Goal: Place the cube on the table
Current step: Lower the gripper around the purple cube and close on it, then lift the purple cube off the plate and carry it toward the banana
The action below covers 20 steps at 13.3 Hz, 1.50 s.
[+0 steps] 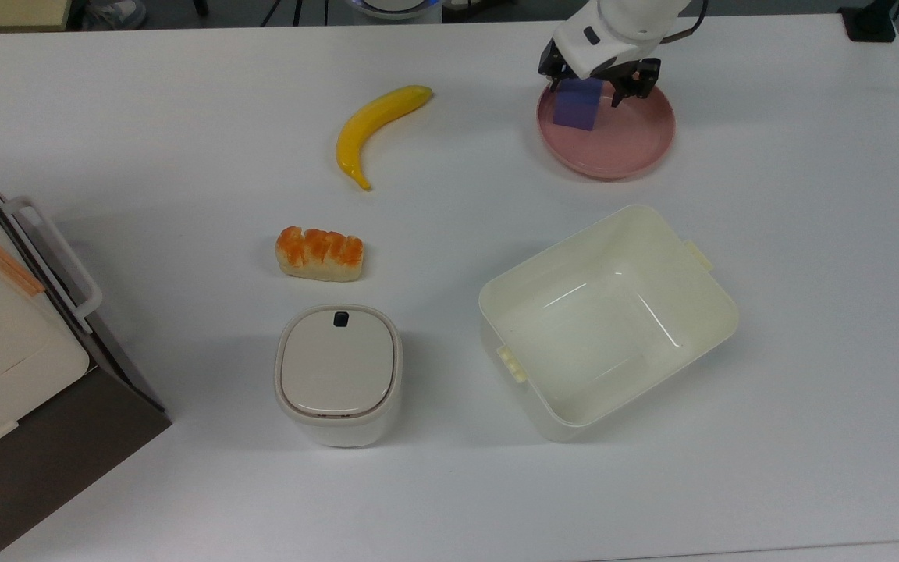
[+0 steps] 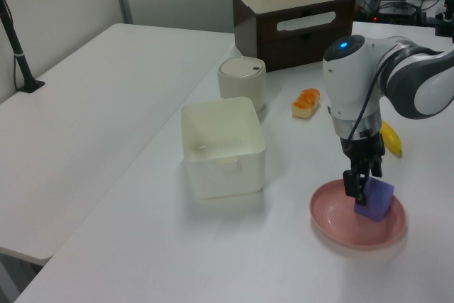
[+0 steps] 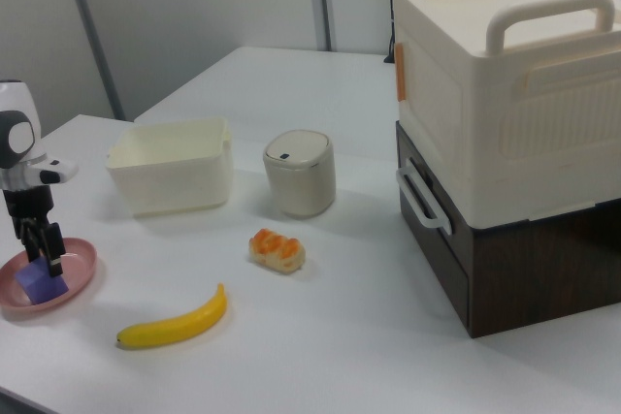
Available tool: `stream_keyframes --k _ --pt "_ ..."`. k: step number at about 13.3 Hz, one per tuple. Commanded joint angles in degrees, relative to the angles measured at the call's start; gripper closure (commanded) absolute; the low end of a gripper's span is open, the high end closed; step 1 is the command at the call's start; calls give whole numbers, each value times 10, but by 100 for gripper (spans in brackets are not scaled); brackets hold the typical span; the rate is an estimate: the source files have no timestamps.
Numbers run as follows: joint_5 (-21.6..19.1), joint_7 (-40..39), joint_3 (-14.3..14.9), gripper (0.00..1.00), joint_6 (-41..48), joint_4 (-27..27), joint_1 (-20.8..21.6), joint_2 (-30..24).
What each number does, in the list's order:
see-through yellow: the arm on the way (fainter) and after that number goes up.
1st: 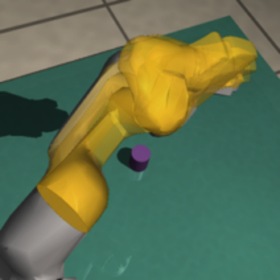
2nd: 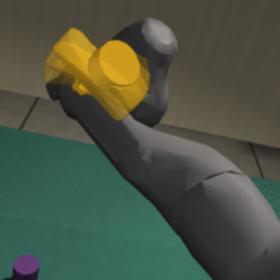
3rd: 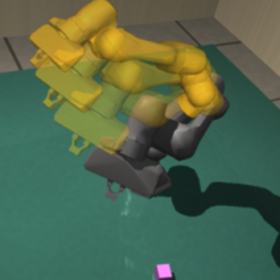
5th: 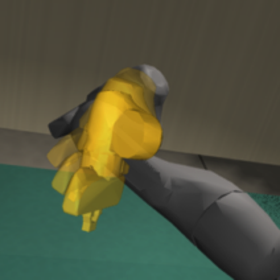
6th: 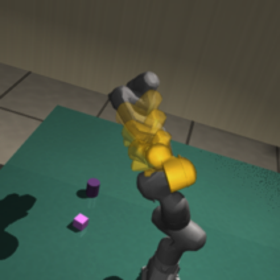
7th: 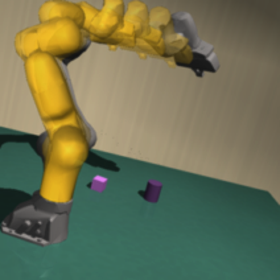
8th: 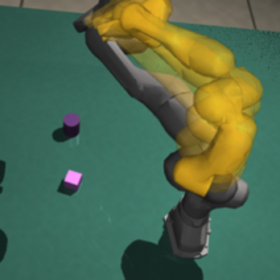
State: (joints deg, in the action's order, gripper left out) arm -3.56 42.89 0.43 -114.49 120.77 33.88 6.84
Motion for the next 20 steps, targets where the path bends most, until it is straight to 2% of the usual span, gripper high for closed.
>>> stream_keyframes --k 1,5,11,13,15,17,18,20 --pt "-7 -39 4 3 10 13 -18 -22" --pt "-7 -45 4 3 5 17 -14 -20" --pt "-6 -46 -2 18 1 26 4 -14" --pt "-6 -45 -10 40 2 25 4 -14" --pt "-6 -44 -10 49 11 19 5 -20" --pt "-4 -45 -10 49 44 -9 3 -24" --pt "0 -52 -8 49 76 -40 -5 -24" --pt "8 -94 -2 49 109 -77 -21 -31"
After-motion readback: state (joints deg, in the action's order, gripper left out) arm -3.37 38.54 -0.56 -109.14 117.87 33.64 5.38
